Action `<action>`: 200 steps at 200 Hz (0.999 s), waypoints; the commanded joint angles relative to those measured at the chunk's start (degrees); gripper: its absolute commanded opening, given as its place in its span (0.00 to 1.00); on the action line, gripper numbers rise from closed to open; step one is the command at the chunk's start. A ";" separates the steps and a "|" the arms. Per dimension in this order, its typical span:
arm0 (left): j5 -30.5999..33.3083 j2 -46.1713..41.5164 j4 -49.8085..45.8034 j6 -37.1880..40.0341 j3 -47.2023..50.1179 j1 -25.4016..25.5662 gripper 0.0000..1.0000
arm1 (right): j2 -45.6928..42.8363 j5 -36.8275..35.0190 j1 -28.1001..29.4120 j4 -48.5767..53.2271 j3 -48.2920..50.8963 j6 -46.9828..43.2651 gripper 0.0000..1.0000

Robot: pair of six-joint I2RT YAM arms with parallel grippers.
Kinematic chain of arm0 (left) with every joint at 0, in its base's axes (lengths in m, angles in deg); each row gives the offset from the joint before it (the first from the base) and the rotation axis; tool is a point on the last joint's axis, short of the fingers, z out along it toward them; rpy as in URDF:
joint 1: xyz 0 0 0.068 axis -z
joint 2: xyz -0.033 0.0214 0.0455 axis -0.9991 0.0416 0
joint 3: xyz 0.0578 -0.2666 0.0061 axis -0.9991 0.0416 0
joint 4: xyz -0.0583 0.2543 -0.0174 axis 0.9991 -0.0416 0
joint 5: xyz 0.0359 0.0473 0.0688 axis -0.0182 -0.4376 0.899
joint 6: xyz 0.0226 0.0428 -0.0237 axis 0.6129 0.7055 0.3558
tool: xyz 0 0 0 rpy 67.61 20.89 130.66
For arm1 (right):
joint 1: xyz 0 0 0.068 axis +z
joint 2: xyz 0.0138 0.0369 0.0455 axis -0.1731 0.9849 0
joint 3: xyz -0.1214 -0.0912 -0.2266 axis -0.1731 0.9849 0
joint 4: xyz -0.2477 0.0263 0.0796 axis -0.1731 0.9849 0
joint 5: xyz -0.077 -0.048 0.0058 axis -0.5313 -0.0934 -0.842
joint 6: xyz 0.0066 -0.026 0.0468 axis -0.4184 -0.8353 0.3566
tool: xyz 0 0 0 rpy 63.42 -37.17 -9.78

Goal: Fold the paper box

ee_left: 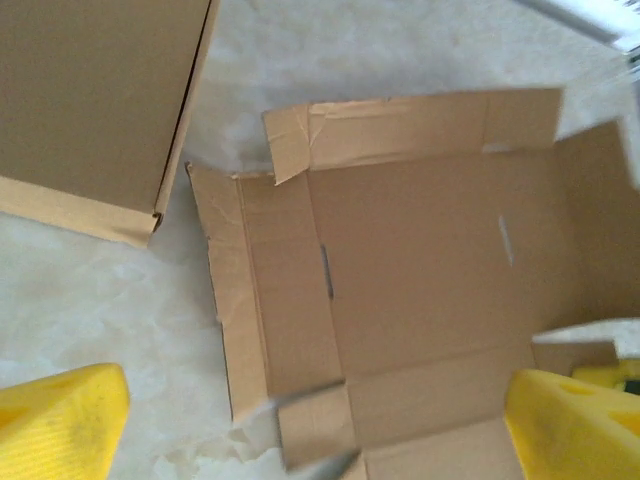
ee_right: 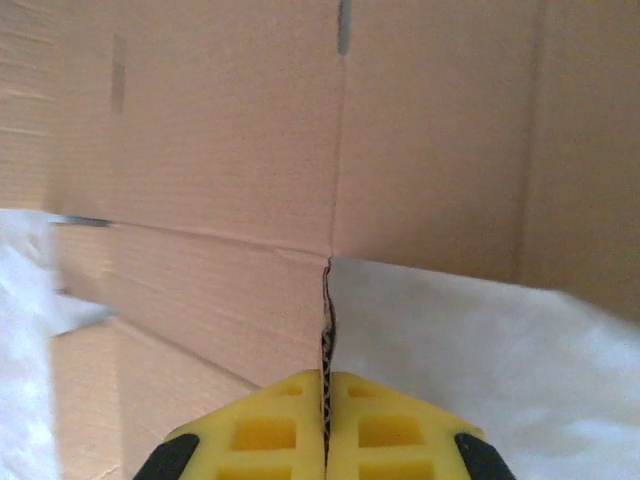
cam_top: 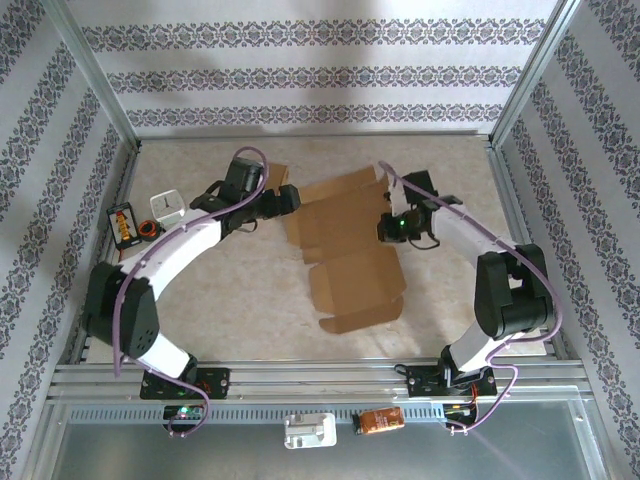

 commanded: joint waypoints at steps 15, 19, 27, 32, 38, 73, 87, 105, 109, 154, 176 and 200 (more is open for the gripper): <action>1.76 5.85 -6.71 0.69 -1.63 1.84 0.85 | -1.01 -3.94 3.25 -6.08 4.41 3.58 0.00; 2.89 6.52 -7.16 0.87 -1.59 2.14 0.84 | -0.99 -3.70 3.24 -6.15 4.60 3.54 0.00; 4.70 7.77 -8.12 1.17 -1.85 2.39 0.82 | -0.95 -3.64 3.14 -6.02 4.74 3.39 0.00; 5.43 8.54 -8.51 1.50 -1.96 2.45 0.81 | -0.99 -3.66 3.07 -5.93 4.82 3.22 0.00; 6.37 9.37 -8.57 1.70 -1.96 2.40 0.80 | -1.20 -3.60 2.98 -5.88 5.03 3.02 0.00; 7.07 13.46 -6.57 1.80 -1.56 2.34 0.77 | -1.70 -3.42 2.63 -6.07 5.06 2.69 0.00; 1.98 15.74 -4.35 1.66 -2.02 2.20 0.74 | -1.44 -2.84 2.58 -6.08 4.86 2.68 0.01; -2.30 18.41 -1.16 1.04 -2.64 2.18 0.61 | -1.67 -2.26 2.63 -5.99 4.55 2.99 0.04; -2.70 18.80 -0.39 0.94 -2.69 2.21 0.56 | -1.89 -2.24 2.63 -5.85 4.43 3.07 0.06; -9.28 17.88 9.71 7.90 -2.36 1.71 0.00 | -10.82 -5.61 0.62 -3.05 -0.37 0.99 0.56; -15.85 14.90 24.02 15.34 2.25 1.65 0.00 | -13.25 -3.89 -1.90 -6.00 -4.22 -7.36 0.97; -18.60 11.27 43.95 20.21 10.26 1.63 0.00 | -11.65 -0.23 -2.24 -6.33 -8.54 -28.45 0.98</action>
